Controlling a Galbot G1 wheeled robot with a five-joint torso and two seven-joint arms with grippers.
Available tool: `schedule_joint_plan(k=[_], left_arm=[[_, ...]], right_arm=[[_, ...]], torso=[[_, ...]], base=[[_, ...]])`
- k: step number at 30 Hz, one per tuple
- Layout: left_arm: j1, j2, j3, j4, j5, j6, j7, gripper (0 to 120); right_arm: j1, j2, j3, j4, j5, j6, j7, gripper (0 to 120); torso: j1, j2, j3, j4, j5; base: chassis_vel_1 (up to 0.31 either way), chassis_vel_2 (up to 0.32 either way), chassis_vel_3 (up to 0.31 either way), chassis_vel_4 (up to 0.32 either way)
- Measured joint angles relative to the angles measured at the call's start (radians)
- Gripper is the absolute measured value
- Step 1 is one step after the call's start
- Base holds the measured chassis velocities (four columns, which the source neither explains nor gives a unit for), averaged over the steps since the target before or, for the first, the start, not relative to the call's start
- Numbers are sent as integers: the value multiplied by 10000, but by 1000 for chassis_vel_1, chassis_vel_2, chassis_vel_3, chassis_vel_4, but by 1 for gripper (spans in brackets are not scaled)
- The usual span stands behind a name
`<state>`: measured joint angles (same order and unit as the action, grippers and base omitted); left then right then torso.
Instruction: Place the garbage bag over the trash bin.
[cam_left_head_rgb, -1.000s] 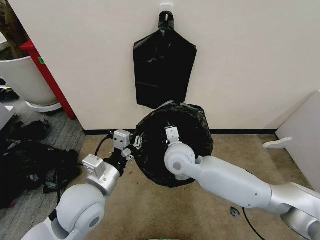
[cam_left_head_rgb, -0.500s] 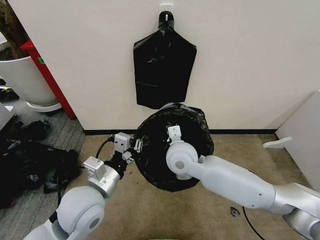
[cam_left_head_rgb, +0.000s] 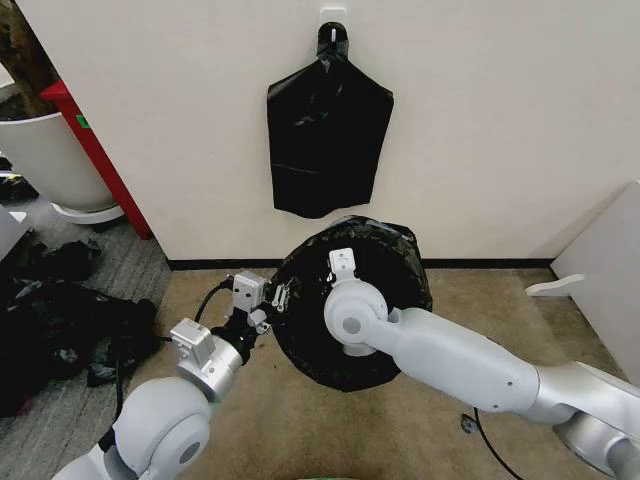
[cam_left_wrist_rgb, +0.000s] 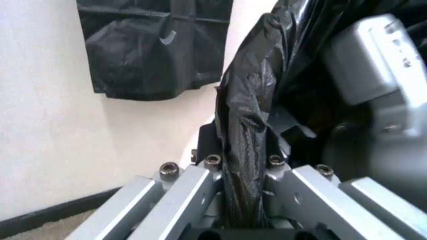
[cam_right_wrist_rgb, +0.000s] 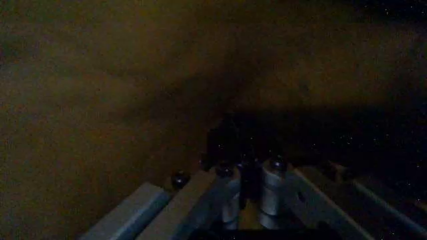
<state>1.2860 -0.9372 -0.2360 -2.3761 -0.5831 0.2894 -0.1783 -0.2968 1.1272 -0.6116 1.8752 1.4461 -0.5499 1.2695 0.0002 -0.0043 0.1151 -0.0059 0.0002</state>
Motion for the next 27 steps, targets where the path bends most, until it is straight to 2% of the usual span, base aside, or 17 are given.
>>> schedule_joint_plan(k=[13,27], left_arm=[[-270,-93,-85,327,-64,-7,-551,1],[-379,-125,-101,95,-191,-41,-551,1]], right_arm=[[-159,-656,-15,850,453,-10,163,0],[-673,-721,-39,663,506,-181,270,0]], torso=[[0,0,0,-1,-1],[0,0,0,-1,-1]], base=[[0,0,0,0],[0,0,0,0]])
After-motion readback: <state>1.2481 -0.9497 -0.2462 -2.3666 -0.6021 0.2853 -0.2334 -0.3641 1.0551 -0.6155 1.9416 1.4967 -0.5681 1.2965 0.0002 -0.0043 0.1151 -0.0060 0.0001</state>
